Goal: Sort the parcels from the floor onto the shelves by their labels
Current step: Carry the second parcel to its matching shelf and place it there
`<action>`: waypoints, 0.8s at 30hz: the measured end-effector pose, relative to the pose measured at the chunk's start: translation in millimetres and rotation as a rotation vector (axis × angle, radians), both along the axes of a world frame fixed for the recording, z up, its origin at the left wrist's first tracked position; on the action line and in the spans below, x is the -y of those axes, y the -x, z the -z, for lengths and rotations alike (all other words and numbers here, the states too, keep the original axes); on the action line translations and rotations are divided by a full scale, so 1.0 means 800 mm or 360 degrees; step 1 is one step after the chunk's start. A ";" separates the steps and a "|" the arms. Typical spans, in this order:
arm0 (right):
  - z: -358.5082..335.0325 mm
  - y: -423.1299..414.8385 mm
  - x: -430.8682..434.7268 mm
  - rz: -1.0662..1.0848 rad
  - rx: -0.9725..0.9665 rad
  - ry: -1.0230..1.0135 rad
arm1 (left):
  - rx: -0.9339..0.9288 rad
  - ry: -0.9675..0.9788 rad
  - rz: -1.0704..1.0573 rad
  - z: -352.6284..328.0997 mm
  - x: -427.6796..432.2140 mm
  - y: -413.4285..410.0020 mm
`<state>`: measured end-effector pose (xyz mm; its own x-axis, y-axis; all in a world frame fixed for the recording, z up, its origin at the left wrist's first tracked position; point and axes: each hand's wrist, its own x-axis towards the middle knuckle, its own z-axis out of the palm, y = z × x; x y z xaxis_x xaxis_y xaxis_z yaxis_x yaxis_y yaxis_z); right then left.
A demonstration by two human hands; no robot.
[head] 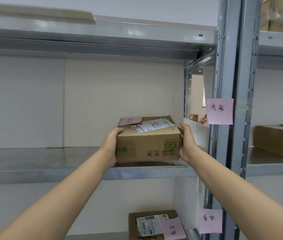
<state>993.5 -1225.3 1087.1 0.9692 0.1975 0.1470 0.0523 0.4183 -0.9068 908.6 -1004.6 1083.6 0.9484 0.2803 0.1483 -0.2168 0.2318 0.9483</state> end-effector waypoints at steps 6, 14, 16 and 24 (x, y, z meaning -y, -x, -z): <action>0.005 -0.007 0.004 0.0060 -0.0069 0.0261 | -0.0044 -0.0028 0.0013 0.007 0.014 -0.010; 0.016 -0.018 0.012 0.0066 -0.0142 0.0244 | -0.0043 -0.0136 0.0078 0.013 0.020 -0.025; 0.018 -0.019 0.012 0.0069 -0.0146 0.0239 | -0.0033 -0.0164 0.0062 0.012 0.023 -0.026; 0.017 -0.019 0.014 0.0077 -0.0146 0.0328 | 0.0001 -0.0197 -0.0001 0.012 0.025 -0.032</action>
